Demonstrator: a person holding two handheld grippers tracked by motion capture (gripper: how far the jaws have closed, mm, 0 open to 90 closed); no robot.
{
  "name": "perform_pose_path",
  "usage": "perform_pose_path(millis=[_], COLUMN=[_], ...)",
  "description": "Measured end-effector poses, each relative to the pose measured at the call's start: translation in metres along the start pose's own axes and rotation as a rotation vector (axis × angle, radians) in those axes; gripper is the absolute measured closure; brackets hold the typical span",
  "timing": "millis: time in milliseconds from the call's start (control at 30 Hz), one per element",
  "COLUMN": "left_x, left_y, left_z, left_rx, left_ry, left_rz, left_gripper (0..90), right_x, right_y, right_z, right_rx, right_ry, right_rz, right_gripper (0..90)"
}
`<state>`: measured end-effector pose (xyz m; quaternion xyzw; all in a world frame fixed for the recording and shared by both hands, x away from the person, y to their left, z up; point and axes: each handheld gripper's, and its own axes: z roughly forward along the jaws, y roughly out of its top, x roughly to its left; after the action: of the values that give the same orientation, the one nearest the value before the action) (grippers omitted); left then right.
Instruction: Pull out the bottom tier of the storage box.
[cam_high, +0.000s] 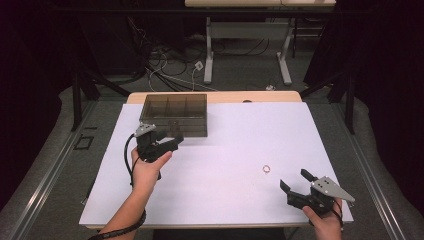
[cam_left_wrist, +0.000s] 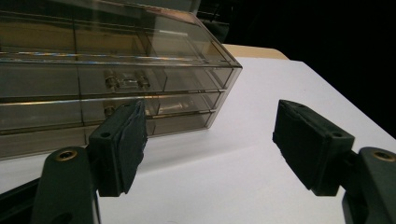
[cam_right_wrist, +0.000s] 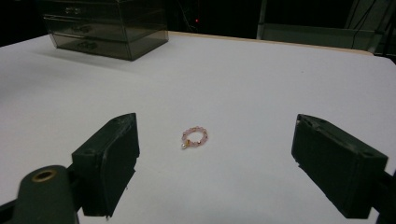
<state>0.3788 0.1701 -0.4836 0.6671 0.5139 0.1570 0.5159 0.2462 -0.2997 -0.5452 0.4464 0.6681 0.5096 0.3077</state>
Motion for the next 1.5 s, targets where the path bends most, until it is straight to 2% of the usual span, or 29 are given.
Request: perform_pose_path(millis=[167,233,333,467,600,733,767,833,1067,1133,1233,1300,1400,1500], left_x=[0.002,0.002,0.002,0.003,0.003,0.005,0.005,0.007,0.009,0.009,0.010,0.010,0.010,0.009], left_y=[0.000,0.000,0.000,0.000,-0.001,-0.001,-0.001,-0.002,-0.004,-0.005,-0.006,-0.006,-0.007,-0.007], left_z=[0.007,0.009,0.013,0.017,0.022,0.025,0.025,0.028,0.033,0.036,0.038,0.041,0.044,0.047], left_rx=[0.008,0.015,0.013,0.023,0.023,0.020,0.020,0.023,0.028,0.025,0.027,0.039,0.038,0.058], left_ry=[0.011,0.003,0.015,0.013,0.017,0.022,0.022,0.014,0.031,0.022,0.019,-0.010,-0.008,-0.006], left_rz=[-0.032,-0.047,-0.054,-0.092,-0.113,-0.158,-0.158,-0.197,-0.224,-0.255,-0.262,-0.290,-0.293,-0.299], left_gripper=[30.2,35.0,35.3,35.4,36.9,39.2,39.8,40.1,40.4,40.9,40.9,41.2,42.6,44.1], right_x=[0.000,-0.001,-0.001,-0.002,-0.002,-0.003,-0.003,-0.003,-0.003,-0.003,-0.003,-0.003,-0.003,-0.003], right_y=[0.000,0.000,0.000,-0.001,-0.001,-0.001,-0.001,-0.001,-0.001,-0.001,-0.001,-0.001,-0.001,-0.001], right_z=[0.001,0.001,0.000,0.000,0.001,0.001,0.001,0.000,0.001,0.001,0.000,0.000,0.000,0.000], right_rx=[-0.004,-0.003,0.000,0.001,0.005,0.004,0.004,0.004,0.000,0.001,0.006,-0.003,-0.003,-0.001], right_ry=[0.005,0.004,0.001,0.001,0.002,0.006,0.006,0.006,0.011,0.010,0.009,0.011,0.013,0.015], right_rz=[0.004,0.003,0.009,0.014,0.019,0.013,0.013,0.026,0.020,0.019,0.024,0.019,0.021,0.019], right_gripper=[14.6,14.6,14.6,14.6,14.7,14.7,14.7,14.7,14.7,14.7,14.7,14.7,14.7,14.7])
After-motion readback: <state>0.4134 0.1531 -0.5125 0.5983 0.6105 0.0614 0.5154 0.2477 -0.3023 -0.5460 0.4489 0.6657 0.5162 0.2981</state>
